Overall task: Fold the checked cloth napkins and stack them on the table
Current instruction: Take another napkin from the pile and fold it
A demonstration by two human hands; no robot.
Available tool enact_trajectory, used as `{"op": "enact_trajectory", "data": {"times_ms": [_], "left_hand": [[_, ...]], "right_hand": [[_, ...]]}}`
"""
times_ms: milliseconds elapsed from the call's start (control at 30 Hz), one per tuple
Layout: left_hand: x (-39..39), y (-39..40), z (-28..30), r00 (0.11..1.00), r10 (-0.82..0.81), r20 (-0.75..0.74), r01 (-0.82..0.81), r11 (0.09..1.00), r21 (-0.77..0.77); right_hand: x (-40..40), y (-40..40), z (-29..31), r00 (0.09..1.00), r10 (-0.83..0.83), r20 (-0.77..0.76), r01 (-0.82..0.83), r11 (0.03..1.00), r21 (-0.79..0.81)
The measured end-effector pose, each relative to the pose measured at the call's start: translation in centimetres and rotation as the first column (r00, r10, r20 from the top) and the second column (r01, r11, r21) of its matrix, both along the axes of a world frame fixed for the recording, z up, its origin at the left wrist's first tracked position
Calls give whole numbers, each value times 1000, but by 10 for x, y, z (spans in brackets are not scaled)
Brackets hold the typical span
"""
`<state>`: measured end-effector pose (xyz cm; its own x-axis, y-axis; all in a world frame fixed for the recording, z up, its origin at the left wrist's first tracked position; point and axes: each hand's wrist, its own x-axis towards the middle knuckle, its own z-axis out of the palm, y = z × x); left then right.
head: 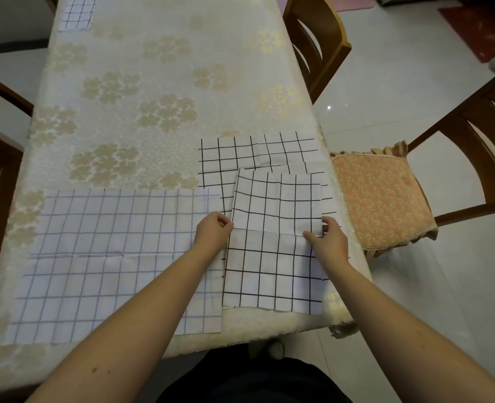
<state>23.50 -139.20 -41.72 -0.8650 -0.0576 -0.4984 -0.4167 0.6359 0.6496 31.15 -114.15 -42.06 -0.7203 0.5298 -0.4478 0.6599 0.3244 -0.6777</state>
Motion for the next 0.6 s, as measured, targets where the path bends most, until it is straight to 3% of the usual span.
{"op": "enact_trajectory", "data": {"times_ms": [67,133,200,267,367,600], "left_hand": [[1,-3,-4,1000,13,20,-13,1000,15],[3,-6,-10,999,21,35,-22,999,28],[4,-7,-15,998,26,52,-29,998,57],[4,-6,-18,998,15,64,-19,998,67],[2,-4,-20,998,-21,54,20,1000,22],[2,-2,-20,999,-7,40,8,1000,-29]], "right_hand": [[3,-6,-2,998,-16,-58,24,989,147],[6,-17,-4,990,93,-103,-46,921,386],[9,-37,-11,934,327,-145,-206,823,529],[14,-64,-20,803,593,-56,-435,648,626],[22,-107,-35,660,748,69,-625,496,603],[43,-106,-48,669,712,213,-689,486,539]]}}
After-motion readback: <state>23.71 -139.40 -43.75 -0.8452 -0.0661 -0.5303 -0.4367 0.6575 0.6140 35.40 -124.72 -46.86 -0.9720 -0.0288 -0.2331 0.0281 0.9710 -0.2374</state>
